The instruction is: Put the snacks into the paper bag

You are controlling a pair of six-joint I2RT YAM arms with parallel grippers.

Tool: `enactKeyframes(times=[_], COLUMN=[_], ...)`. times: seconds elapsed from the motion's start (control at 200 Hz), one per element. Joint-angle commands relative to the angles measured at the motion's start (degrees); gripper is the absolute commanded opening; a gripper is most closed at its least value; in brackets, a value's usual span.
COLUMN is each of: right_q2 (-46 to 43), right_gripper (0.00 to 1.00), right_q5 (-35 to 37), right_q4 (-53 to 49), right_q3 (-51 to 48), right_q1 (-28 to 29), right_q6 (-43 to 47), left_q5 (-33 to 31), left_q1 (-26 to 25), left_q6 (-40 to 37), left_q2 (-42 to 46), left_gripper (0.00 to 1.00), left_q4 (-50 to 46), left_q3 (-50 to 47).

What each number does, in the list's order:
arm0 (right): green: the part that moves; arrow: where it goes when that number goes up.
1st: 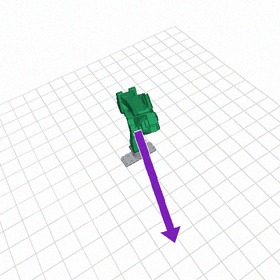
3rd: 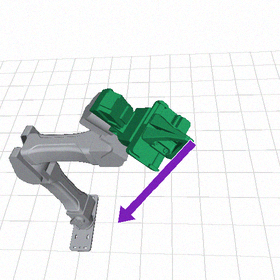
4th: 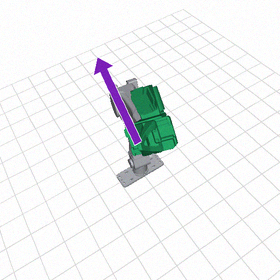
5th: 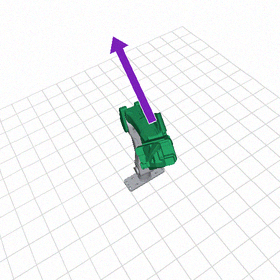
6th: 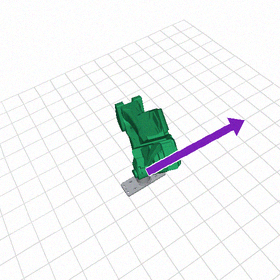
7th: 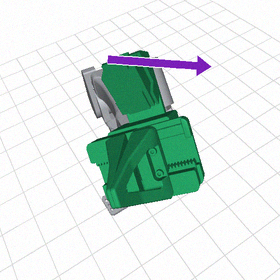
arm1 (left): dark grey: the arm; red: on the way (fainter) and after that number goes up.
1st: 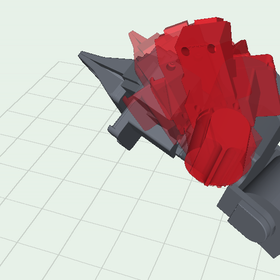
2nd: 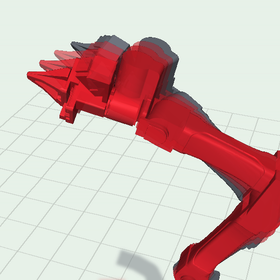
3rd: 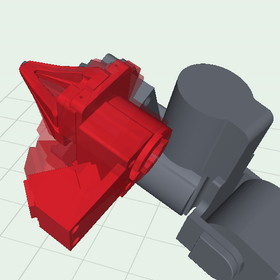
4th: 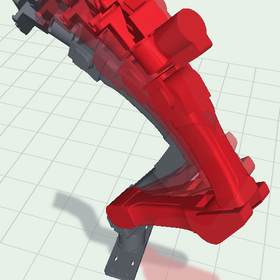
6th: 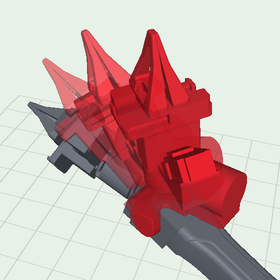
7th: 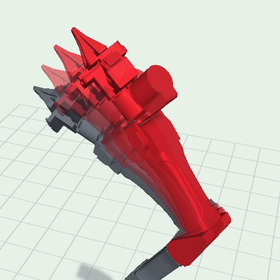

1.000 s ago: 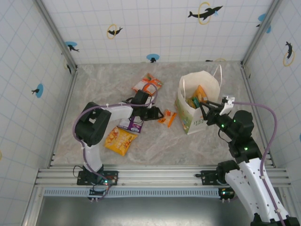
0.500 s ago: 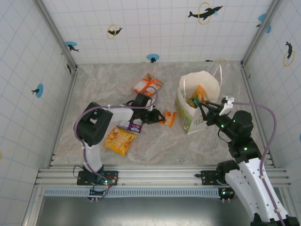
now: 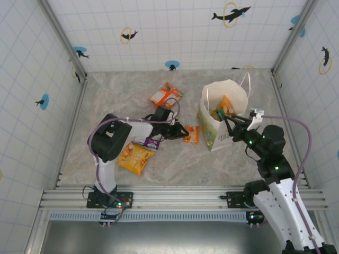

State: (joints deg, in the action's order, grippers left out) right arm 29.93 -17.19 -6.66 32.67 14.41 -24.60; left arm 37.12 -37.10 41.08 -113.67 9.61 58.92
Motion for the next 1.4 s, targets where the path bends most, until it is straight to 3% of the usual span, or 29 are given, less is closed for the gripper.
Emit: enactKeyframes(times=[0.0,0.305,0.761,1.116,1.391], right_q2=[-0.82,-1.11,-5.81,-3.16,2.26], right_gripper=[0.44,0.44,0.42,0.44,0.46], right_q5=[0.37,1.93,5.92,-4.33,-17.36], right_q4=[-0.03,0.11,4.41,13.90,22.81], right_q3=[-1.05,-0.63,-1.69,-2.24,0.42], right_q1=[0.26,0.29,0.27,0.28,0.35], right_q6=[0.02,0.25,-1.14,-1.32,-6.70], left_q5=[1.04,-2.57,-9.35,-7.09,0.55], left_q1=[-0.43,-0.43,-0.43,-0.43,-0.47], left_q6=[0.93,-2.60,-11.06,-19.67,-29.04], left_q2=[-0.38,3.69,16.01,32.36,41.81], left_gripper=[0.25,0.10,0.05,0.02,0.00], left_q4=[1.91,-2.17,-8.73,-5.60,-4.72], left_q3=[0.72,1.71,-0.07,-2.49,-2.49])
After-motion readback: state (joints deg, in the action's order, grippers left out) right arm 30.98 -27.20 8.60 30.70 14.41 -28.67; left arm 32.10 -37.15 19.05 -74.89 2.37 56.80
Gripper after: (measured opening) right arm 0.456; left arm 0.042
